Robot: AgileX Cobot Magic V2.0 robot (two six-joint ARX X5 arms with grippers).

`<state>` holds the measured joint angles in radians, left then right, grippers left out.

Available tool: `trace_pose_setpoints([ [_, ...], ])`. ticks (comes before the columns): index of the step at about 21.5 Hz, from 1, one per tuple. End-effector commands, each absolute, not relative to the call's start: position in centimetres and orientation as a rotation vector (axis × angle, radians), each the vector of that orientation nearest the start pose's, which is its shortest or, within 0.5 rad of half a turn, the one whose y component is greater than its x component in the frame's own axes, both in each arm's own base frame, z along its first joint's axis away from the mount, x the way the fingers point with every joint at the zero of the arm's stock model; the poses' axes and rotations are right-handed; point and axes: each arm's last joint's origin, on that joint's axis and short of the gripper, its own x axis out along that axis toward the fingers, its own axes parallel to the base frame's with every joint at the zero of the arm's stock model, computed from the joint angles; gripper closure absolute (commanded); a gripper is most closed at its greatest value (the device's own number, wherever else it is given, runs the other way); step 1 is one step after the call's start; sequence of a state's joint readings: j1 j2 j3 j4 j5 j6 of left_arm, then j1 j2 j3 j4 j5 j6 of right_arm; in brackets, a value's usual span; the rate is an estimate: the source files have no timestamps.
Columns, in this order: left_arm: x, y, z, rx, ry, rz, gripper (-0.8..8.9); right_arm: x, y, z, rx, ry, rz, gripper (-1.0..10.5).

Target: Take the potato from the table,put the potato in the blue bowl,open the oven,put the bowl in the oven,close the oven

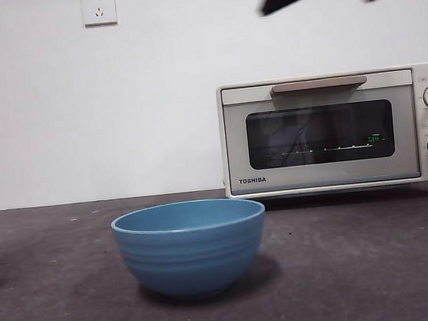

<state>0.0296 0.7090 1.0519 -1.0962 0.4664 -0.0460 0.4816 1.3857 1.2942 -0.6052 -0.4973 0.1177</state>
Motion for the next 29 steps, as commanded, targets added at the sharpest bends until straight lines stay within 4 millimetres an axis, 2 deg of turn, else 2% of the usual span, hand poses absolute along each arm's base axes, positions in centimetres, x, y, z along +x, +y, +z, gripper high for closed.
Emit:
trace_pose_setpoints([
  [1, 9.2, -1.1, 34.7, -0.198, 0.778, -0.422, 8.19, 25.9, 17.5, 34.3, 0.056, 0.772, 0.964, 9.5],
  [5, 8.0, -1.1, 34.6, -0.198, 0.799, -0.424, 8.19, 26.3, 21.6, 34.5, -0.011, 0.763, 1.059, 9.4],
  [10, 5.4, -1.2, 34.4, -0.201, 0.808, -0.422, 8.19, 26.4, 28.4, 34.2, -0.152, 0.714, 1.174, 9.4],
  [13, 4.0, -1.2, 34.4, -0.190, 0.774, -0.431, 8.19, 26.2, 32.3, 33.3, -0.237, 0.682, 1.212, 9.1],
  [16, 2.9, -1.3, 34.5, -0.171, 0.735, -0.453, 8.19, 25.8, 35.9, 31.6, -0.313, 0.667, 1.248, 7.2],
  [19, 2.1, -1.3, 34.5, -0.148, 0.707, -0.470, 8.19, 25.1, 38.9, 29.5, -0.380, 0.669, 1.307, 6.2],
  [20, 1.9, -1.3, 34.5, -0.135, 0.703, -0.470, 8.19, 24.7, 39.7, 28.7, -0.419, 0.664, 1.320, 5.3],
  [22, 1.7, -1.4, 34.5, -0.120, 0.699, -0.507, 8.19, 24.2, 41.0, 27.0, -0.495, 0.657, 1.305, 2.8],
  [24, 1.6, -1.4, 34.5, -0.101, 0.698, -0.546, 8.19, 23.8, 42.1, 25.5, -0.555, 0.638, 1.301, 1.4],
  [27, 1.6, -1.4, 34.4, -0.074, 0.702, -0.548, 8.19, 23.3, 43.2, 23.7, -0.682, 0.589, 1.276, 1.2],
  [29, 1.6, -1.4, 34.4, -0.066, 0.703, -0.548, 8.19, 23.4, 43.8, 22.4, -0.688, 0.590, 1.255, 0.8],
])
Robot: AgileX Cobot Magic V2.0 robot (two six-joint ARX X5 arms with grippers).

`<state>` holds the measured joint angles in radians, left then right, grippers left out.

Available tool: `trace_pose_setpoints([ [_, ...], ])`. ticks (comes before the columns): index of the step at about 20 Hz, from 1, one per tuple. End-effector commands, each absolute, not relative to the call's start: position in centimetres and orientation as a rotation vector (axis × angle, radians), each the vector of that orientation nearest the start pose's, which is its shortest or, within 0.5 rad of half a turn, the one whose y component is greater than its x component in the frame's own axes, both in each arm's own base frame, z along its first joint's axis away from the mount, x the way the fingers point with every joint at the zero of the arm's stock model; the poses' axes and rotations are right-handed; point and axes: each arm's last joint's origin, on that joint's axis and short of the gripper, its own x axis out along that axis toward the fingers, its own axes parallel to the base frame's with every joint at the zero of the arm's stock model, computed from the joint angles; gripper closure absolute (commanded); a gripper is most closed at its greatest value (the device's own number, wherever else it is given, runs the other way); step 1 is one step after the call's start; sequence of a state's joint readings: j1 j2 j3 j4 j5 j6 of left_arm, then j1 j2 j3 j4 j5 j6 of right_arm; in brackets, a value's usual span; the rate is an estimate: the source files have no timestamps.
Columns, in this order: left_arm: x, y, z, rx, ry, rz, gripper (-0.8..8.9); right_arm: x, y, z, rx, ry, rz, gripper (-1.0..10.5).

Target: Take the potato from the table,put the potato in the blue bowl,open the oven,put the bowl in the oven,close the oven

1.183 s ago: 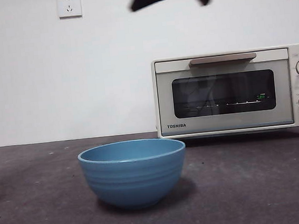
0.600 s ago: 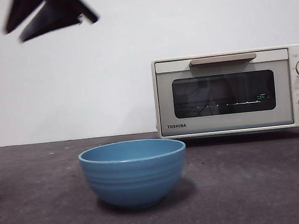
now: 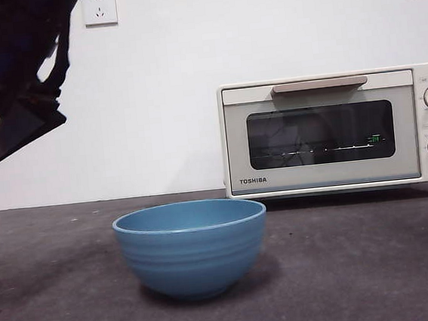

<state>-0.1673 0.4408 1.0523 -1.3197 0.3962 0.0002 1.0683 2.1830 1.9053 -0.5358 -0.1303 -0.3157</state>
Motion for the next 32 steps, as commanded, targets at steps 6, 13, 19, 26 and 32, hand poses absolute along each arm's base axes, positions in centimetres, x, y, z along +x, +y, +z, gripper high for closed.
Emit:
trace_pose_setpoints([
  [6, 1.6, -1.4, 34.4, -0.068, 0.706, -0.555, 8.19, 23.7, 44.5, 18.9, -0.691, 0.680, 1.263, -1.0],
  [13, 1.6, -1.4, 34.4, -0.070, 0.707, -0.560, 8.19, 23.8, 45.4, 16.4, -0.607, 0.723, 1.307, -0.9],
  [19, 1.6, -1.4, 34.4, -0.070, 0.708, -0.560, 8.19, 23.8, 45.8, 14.9, -0.552, 0.785, 1.283, 0.7],
  [26, 1.6, -1.4, 34.4, -0.069, 0.709, -0.560, 8.19, 23.9, 45.9, 15.1, -0.485, 0.809, 1.231, 9.6],
  [32, 1.6, -1.4, 34.4, -0.069, 0.709, -0.560, 8.19, 24.2, 44.9, 18.7, -0.502, 0.829, 1.216, 9.6],
])
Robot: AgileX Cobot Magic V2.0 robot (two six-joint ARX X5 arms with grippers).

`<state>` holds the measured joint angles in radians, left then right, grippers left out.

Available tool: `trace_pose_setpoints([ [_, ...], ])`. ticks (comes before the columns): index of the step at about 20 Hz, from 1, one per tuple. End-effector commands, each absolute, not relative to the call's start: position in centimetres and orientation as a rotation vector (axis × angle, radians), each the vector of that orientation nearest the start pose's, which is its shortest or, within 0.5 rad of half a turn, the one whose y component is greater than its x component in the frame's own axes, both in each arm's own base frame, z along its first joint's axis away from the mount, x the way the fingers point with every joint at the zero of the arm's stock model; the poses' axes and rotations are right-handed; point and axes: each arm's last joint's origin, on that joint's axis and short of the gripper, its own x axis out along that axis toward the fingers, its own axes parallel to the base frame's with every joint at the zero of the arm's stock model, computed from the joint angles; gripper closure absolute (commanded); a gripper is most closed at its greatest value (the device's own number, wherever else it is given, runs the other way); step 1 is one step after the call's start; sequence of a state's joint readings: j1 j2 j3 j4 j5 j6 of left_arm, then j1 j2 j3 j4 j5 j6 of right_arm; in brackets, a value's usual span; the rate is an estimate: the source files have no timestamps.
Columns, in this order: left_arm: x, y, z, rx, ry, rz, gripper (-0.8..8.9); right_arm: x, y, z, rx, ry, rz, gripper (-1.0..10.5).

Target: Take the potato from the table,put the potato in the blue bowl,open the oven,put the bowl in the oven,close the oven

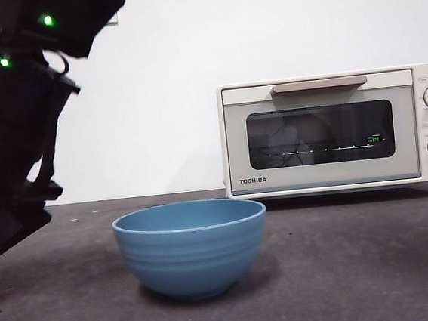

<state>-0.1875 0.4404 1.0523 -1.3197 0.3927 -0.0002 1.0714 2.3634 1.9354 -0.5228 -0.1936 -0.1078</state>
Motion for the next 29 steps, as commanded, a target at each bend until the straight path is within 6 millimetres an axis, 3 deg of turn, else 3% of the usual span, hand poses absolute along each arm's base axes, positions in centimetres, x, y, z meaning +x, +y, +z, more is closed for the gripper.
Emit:
trace_pose_setpoints([
  [1, 1.6, -1.4, 34.4, -0.069, 0.709, -0.560, 8.19, 24.4, 44.5, 20.3, -0.509, 0.819, 1.215, 9.6],
  [7, 1.6, -1.4, 34.4, -0.069, 0.708, -0.560, 8.19, 24.9, 40.3, 30.2, -0.538, 0.796, 1.192, 9.6],
  [11, 1.8, -1.5, 34.4, -0.070, 0.714, -0.559, 8.19, 24.7, 36.6, 34.2, -0.569, 0.871, 1.114, 9.6],
  [15, 2.6, -1.6, 34.5, -0.070, 0.732, -0.557, 8.19, 24.0, 33.2, 35.8, -0.706, 0.961, 0.952, 9.6],
  [20, 4.7, -2.0, 34.9, -0.061, 0.722, -0.559, 8.19, 22.2, 30.0, 39.0, -0.671, 0.939, 0.924, 9.6],
  [23, 6.2, -2.3, 34.7, -0.057, 0.781, -0.558, 8.19, 20.3, 26.6, 40.1, -0.673, 0.925, 0.889, 9.6],
  [26, 7.5, -2.6, 34.4, -0.045, 0.831, -0.562, 8.19, 18.3, 22.3, 40.1, -0.638, 0.900, 0.866, 9.6],
  [29, 8.3, -2.7, 34.2, -0.028, 0.849, -0.570, 8.19, 16.8, 18.3, 38.7, -0.532, 0.894, 0.881, 9.6],
])
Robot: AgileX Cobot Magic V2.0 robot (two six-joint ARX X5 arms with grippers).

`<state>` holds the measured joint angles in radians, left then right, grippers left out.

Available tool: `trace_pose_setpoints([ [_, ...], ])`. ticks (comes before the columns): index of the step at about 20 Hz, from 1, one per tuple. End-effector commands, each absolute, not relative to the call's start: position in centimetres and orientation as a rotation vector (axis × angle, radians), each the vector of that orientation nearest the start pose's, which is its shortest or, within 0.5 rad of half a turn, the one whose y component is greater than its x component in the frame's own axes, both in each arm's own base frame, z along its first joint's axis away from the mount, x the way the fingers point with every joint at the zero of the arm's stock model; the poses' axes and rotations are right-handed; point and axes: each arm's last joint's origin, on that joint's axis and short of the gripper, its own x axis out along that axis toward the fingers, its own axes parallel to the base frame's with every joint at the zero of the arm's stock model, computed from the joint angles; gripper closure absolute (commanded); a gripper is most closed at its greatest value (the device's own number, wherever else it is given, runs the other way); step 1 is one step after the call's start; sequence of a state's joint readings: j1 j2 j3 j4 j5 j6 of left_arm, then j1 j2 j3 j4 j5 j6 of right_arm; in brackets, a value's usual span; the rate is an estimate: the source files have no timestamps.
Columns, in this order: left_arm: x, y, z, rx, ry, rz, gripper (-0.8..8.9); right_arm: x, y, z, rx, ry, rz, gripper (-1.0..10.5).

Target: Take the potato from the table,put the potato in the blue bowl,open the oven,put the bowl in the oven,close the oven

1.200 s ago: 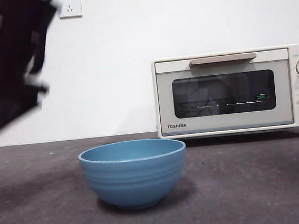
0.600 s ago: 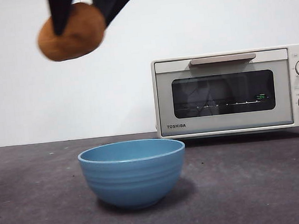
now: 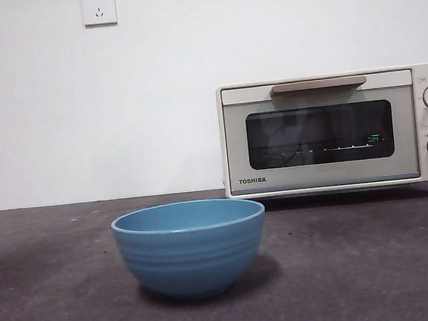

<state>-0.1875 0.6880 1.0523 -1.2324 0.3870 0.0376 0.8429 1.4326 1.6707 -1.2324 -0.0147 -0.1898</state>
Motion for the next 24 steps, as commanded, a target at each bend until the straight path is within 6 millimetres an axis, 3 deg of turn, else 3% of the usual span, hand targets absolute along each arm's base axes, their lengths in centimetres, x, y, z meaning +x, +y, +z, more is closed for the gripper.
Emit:
trace_pose_setpoints([
  [1, 8.5, -2.8, 34.3, -0.028, 0.846, -0.570, 8.19, 16.6, 17.3, 37.9, -0.472, 0.900, 0.883, 9.6],
  [4, 9.1, -2.9, 34.4, -0.025, 0.815, -0.572, 8.19, 16.7, 16.1, 34.4, -0.303, 0.896, 0.921, 9.6],
  [10, 9.9, -3.0, 34.5, -0.023, 0.801, -0.572, 8.19, 18.7, 17.8, 26.4, -0.119, 0.962, 0.920, 9.6],
  [16, 10.5, -2.9, 34.5, 0.009, 0.797, -0.493, 8.19, 21.0, 19.9, 23.0, -0.121, 0.995, 0.893, 9.6],
  [21, 11.6, -3.1, 34.0, 0.006, 0.842, -0.492, 8.19, 20.2, 22.4, 20.8, -0.184, 1.075, 0.928, 9.3],
  [24, 12.1, -3.2, 33.8, 0.005, 0.861, -0.491, 8.19, 19.5, 23.6, 20.5, -0.267, 1.035, 0.854, 7.8],
])
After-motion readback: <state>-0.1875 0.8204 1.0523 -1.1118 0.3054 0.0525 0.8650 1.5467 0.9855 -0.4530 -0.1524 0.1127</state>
